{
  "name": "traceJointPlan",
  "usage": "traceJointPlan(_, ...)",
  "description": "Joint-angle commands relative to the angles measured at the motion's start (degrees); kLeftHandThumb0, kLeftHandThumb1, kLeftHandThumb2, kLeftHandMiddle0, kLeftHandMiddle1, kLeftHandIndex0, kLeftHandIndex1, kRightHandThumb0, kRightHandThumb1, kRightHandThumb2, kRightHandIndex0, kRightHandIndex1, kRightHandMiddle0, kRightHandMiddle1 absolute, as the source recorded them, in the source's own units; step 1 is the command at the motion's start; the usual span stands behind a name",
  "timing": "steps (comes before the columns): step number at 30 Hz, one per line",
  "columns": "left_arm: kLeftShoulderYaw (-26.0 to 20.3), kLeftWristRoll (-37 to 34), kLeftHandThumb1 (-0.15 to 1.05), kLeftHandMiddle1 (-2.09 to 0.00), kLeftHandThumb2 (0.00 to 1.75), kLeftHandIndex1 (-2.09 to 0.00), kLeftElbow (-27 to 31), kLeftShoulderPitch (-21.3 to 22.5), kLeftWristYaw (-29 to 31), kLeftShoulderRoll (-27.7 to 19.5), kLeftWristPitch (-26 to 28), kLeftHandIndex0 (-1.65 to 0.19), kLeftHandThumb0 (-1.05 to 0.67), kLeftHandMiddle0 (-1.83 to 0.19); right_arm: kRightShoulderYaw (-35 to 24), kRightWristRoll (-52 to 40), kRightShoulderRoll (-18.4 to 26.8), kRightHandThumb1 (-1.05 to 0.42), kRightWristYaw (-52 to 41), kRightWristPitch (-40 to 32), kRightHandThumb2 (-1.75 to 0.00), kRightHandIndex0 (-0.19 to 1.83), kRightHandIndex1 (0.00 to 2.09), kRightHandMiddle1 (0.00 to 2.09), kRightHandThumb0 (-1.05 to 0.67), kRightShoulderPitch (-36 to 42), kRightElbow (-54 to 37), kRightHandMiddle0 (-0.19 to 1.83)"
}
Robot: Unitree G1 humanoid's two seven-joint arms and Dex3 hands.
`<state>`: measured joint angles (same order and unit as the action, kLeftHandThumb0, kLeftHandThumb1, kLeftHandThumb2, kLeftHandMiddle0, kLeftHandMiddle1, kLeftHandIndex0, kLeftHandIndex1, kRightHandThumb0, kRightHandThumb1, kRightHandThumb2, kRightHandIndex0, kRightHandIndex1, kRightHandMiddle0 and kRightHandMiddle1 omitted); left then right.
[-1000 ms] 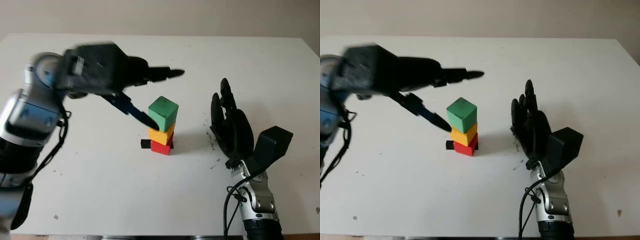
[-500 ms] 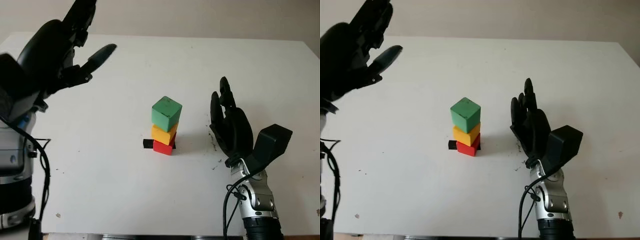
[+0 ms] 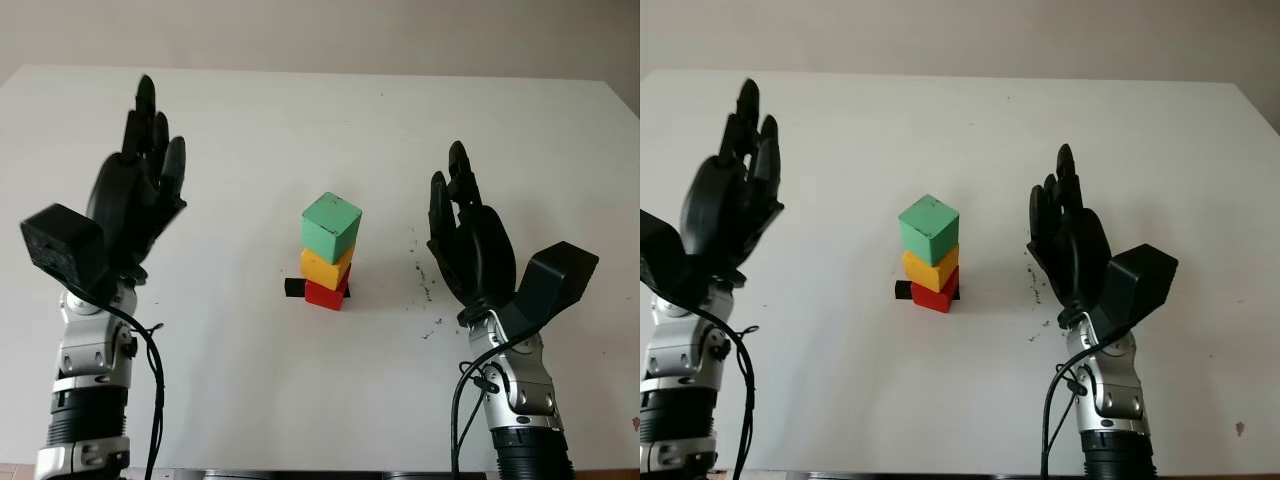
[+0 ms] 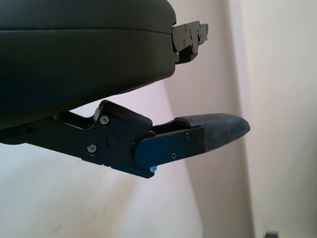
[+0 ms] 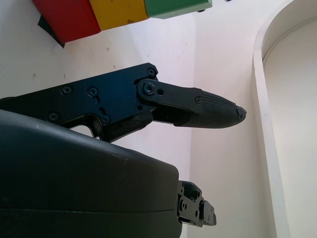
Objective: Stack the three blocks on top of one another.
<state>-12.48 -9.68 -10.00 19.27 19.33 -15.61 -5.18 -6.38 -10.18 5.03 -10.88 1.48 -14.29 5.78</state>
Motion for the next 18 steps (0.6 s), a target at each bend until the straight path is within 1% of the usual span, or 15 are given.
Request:
traceJointPlan(1,0.79,-1.01,1.05,0.0,0.69,0.0,0.41,-1.4,1.32,0.01,-0.14,0.19,-0.8,0.19,0.07,0.23,-0.1,-1.05,0.29,1.05,-0.6,-0.19,0.0,0.0,-0.66,-0.56,0.24,-0.19)
traceJointPlan(3,1.25,-2.01,1.05,0.0,0.7,0.0,0.27,-2.41,2.25,0.76,-0.8,0.19,-0.8,0.19,0.1,0.34,-0.18,-1.05,0.48,1.15,-0.59,-0.19,0.0,0.0,-0.67,-0.62,0.4,-0.19)
traceJointPlan(9,2.06,-3.55,1.05,0.0,0.72,0.0,1.49,-4.87,2.0,3.24,-1.11,0.19,-0.81,0.19,0.36,0.78,-0.33,-1.05,0.7,1.45,-0.6,-0.19,0.0,0.0,-0.67,-0.26,0.47,-0.19)
traceJointPlan(18,2.5,-3.68,1.05,0.0,0.7,0.0,2.79,-6.38,0.8,3.75,-0.09,0.19,-0.83,0.19,0.4,1.11,-0.47,-1.05,1.33,1.17,-0.59,-0.19,0.0,0.0,-0.67,0.22,-0.23,-0.19)
